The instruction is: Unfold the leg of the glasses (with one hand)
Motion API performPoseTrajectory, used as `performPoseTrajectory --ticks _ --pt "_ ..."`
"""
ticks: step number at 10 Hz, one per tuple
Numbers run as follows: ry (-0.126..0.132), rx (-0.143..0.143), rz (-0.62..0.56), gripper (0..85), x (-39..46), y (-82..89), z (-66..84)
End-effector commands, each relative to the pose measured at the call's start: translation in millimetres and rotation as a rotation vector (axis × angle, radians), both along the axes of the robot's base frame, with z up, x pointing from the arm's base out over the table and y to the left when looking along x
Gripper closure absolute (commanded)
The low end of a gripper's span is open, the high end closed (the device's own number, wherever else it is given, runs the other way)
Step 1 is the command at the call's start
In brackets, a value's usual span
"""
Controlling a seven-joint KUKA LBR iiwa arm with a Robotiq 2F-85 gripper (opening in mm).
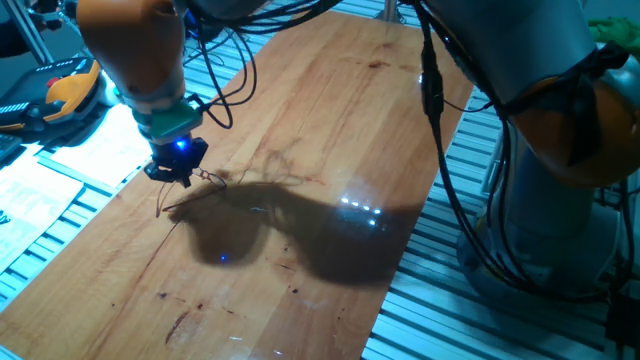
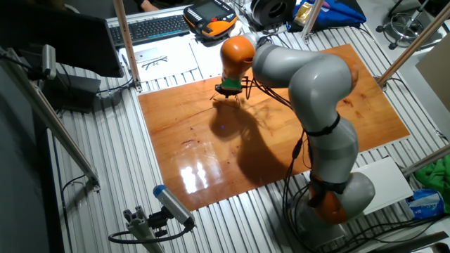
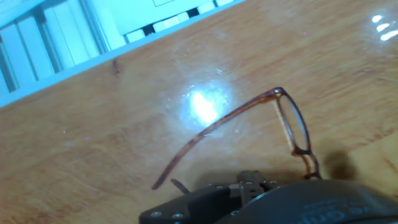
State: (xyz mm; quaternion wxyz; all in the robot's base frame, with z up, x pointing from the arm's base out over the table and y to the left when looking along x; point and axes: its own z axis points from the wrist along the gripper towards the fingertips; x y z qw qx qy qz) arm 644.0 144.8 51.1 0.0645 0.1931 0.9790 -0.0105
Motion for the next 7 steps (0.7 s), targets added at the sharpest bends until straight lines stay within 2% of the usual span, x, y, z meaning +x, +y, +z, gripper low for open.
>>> performPoseTrajectory --ticks 1,2,3,4,7 --pt "0.004 -0.002 -0.006 85.0 1.9 1.7 -0.6" --pt "0.005 -0.008 -0.011 85.0 4.4 6.4 -1.7" --pt "0.008 -0.028 -0.008 85.0 6.2 11.5 -2.9" --pt "0.012 -0.037 -0.013 85.0 7.4 14.5 -3.9" --pt "0.019 -0.056 -0.008 85.0 8.9 15.4 -7.3"
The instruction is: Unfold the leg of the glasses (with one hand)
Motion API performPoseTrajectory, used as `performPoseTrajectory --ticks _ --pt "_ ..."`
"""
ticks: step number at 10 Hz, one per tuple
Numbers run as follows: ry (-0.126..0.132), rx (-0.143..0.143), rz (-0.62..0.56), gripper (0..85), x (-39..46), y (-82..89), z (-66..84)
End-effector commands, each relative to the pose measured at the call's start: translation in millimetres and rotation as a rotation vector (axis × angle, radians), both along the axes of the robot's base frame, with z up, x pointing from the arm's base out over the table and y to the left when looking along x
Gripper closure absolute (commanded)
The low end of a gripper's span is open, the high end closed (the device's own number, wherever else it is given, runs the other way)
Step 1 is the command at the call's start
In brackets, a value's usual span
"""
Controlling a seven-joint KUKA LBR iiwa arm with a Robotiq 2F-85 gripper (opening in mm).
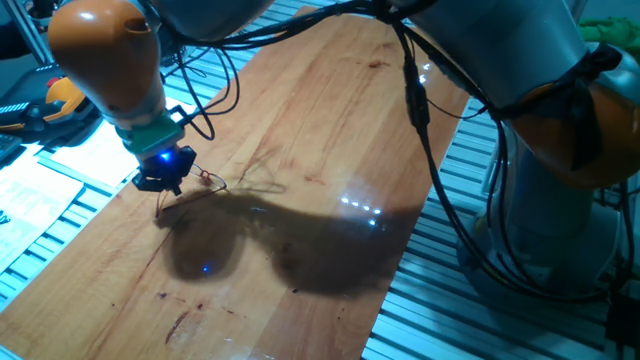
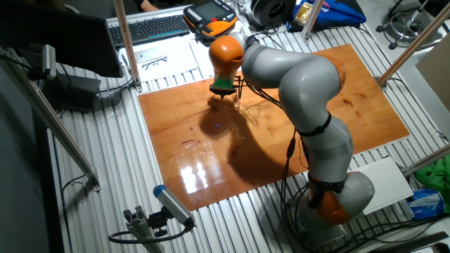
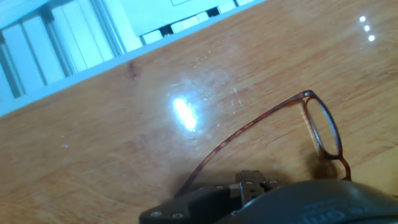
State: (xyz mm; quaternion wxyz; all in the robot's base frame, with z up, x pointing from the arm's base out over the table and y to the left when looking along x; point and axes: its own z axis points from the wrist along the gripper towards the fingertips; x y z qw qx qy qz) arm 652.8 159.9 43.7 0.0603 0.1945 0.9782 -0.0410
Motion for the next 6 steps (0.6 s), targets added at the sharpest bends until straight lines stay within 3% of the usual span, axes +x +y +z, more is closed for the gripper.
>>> performPoseTrajectory --ticks 1,6 --pt "0.003 -0.003 0.001 85.0 -0.8 0.4 -1.1" --pt "-0.014 -0.02 -0.005 85.0 -23.1 7.5 -17.1"
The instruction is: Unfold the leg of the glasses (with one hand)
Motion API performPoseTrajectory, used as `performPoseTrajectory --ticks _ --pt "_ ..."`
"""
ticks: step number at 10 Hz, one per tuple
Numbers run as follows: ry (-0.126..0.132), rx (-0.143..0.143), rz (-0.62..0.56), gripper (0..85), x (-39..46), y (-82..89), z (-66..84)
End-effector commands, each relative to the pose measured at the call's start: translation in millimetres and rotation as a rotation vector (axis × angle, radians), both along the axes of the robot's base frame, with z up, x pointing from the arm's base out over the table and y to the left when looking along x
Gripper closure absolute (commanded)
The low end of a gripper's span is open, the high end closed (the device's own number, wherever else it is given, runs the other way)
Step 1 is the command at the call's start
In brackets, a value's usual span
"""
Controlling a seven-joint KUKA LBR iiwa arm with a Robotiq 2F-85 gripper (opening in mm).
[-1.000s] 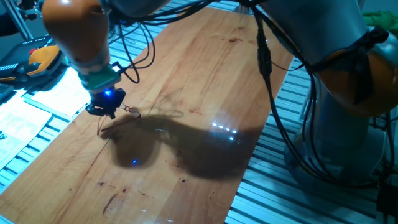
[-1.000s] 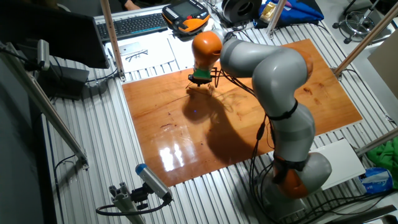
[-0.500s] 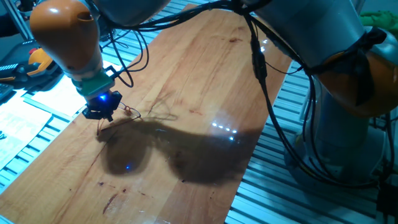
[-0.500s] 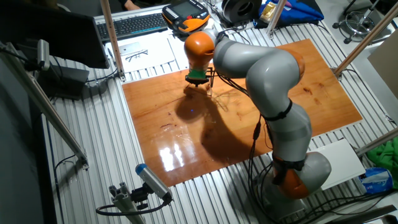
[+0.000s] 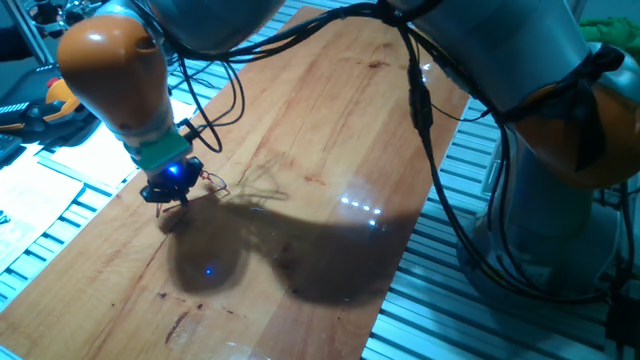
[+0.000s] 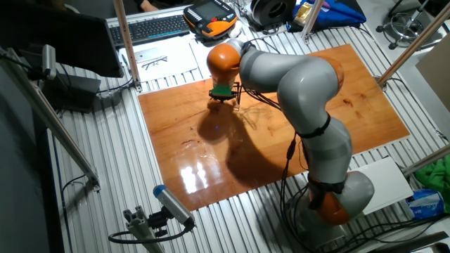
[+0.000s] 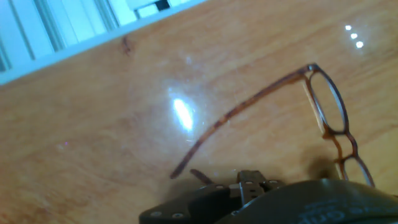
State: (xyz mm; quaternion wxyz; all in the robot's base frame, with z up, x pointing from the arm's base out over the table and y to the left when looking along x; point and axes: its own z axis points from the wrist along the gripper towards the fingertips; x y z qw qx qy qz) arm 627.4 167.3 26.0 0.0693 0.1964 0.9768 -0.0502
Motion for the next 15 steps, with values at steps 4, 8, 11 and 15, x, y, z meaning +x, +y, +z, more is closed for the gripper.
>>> performPoseTrajectory --ticks 4,8,11,15 --pt "-0.003 0.001 0.002 85.0 -19.4 -2.5 -0.3" --pt "-0.008 -0.006 0.005 85.0 -39.8 -4.7 -0.7" --pt "-0.015 -0.015 0.017 85.0 -55.4 -12.2 0.8" --pt "-0.027 -0.02 0.048 85.0 -65.9 -33.6 0.6"
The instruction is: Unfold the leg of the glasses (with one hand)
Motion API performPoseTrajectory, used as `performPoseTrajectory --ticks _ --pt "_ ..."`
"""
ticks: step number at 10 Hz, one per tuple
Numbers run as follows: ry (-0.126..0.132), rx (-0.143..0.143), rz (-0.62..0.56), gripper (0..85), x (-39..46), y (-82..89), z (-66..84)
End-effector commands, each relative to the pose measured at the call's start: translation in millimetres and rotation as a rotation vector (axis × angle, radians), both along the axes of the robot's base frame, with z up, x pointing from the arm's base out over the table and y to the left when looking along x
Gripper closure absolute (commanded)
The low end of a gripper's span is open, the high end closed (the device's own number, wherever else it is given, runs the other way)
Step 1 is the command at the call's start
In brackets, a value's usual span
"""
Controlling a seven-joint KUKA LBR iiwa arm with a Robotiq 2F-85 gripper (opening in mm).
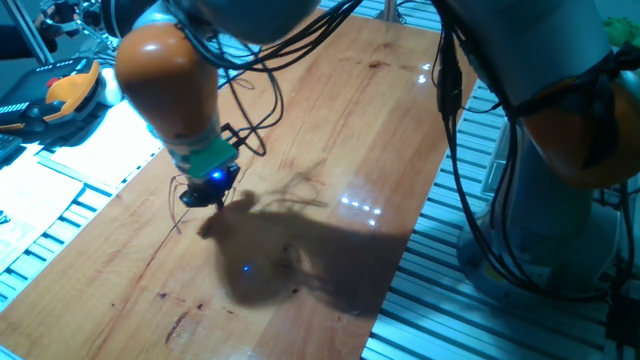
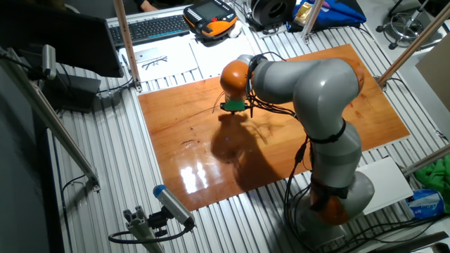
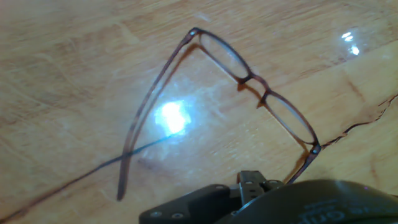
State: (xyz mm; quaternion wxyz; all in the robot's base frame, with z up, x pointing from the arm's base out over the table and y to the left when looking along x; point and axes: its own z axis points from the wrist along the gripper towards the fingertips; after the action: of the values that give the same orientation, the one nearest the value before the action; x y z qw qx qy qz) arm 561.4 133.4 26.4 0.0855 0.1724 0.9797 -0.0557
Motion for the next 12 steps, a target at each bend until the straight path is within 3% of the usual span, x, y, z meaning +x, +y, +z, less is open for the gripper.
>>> performPoseTrajectory --ticks 1,6,7,8,10,12 --pt "0.0 0.003 0.002 85.0 0.1 -2.1 -0.6" --pt "0.017 0.016 0.012 85.0 0.7 -11.4 3.2" --pt "0.019 0.031 -0.008 85.0 2.2 -11.0 3.9" --pt "0.023 0.048 -0.027 85.0 5.8 -11.1 5.7" --pt "0.041 0.053 -0.041 85.0 20.0 -12.5 15.9" --pt "0.069 0.07 -0.045 85.0 27.0 -14.6 39.3"
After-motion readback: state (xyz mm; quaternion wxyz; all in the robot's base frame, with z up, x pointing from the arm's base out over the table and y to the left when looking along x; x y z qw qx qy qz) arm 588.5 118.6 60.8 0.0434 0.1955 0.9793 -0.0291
